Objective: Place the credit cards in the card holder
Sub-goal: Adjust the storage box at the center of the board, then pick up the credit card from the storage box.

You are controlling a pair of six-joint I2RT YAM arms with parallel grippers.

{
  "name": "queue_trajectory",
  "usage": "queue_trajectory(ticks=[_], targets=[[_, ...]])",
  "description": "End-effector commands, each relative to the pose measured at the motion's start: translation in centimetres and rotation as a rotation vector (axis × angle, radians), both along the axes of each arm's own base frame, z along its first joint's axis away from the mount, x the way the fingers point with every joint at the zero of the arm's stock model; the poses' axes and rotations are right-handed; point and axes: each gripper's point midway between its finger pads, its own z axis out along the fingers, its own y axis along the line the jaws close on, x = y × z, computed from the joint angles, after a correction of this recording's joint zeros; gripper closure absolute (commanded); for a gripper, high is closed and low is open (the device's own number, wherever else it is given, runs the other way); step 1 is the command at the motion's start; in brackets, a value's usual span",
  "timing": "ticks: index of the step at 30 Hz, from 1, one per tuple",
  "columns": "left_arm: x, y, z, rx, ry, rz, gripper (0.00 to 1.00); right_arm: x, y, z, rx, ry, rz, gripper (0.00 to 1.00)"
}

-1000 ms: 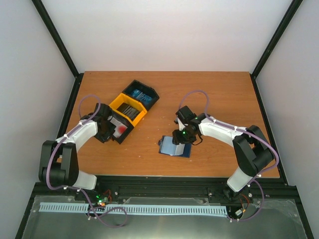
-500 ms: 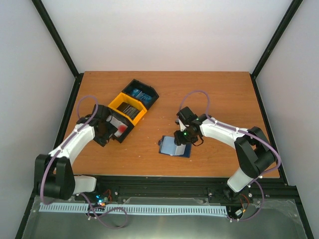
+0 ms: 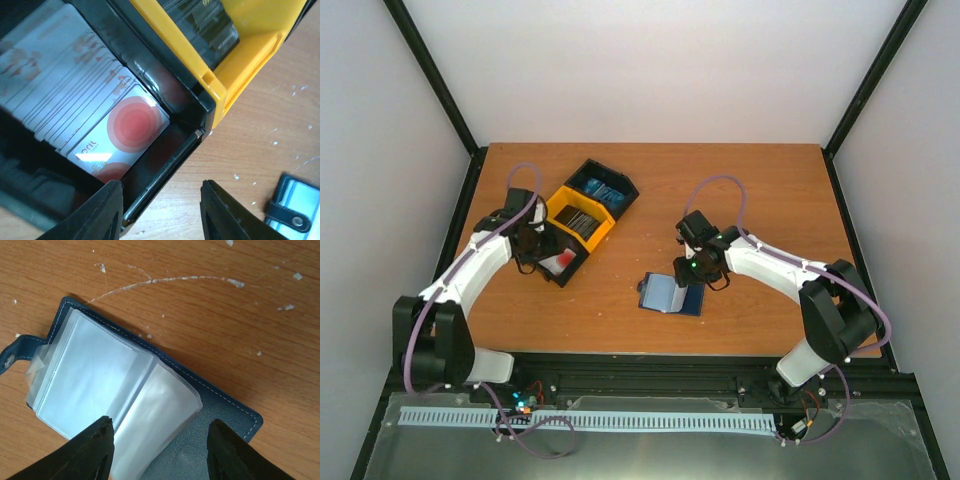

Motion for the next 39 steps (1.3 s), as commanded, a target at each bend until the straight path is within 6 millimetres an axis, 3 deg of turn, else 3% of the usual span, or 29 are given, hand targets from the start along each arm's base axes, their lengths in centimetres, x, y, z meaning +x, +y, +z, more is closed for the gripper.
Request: queue_trajectory(ticks=[1,6,10,13,20,26,30,39], targets=[[1.8,-1.3,-0.2,0.028,-0.062,-0.185,0.56,0.2,0.4,0.8,0.003,-0.013,-0.016,0.49],[4.1,0.6,-3.6,0.125,0.002,-0.162,0.54,-0.2,1.4,0.8,0.005,-0.024,0.056,0.49],[5.8,1.5,-4.9,0.149,0.006,-0.174,0.51,0.0,2.1,1.7,-0.022,-0.074,0.076,0.5],[6.3,1.3,-5.7,0.144,0.021,-0.212,0.51,1.0,1.4,2.9,-0.091,-0.127,0.025,0.5],[5.6,0.4,-7.5,0.104,0.061,-0.266,0.59,2.2,1.4,4.9,-0.087,-0.183,-0.029,0.5],[5.3,1.2,-8.9,0.144,0.102,-0.249,0.63,2.3,1.9,4.3,-0.081,-0.168,-0.01,0.5],[5.1,1.7,-9.3,0.169,0.115,-0.246,0.59,2.4,2.4,4.0,-0.066,-0.159,0.004,0.5],[3.7,0.0,-9.8,0.086,0.147,-0.289,0.59,2.7,2.5,3.9,-0.072,-0.168,0.006,0.5]])
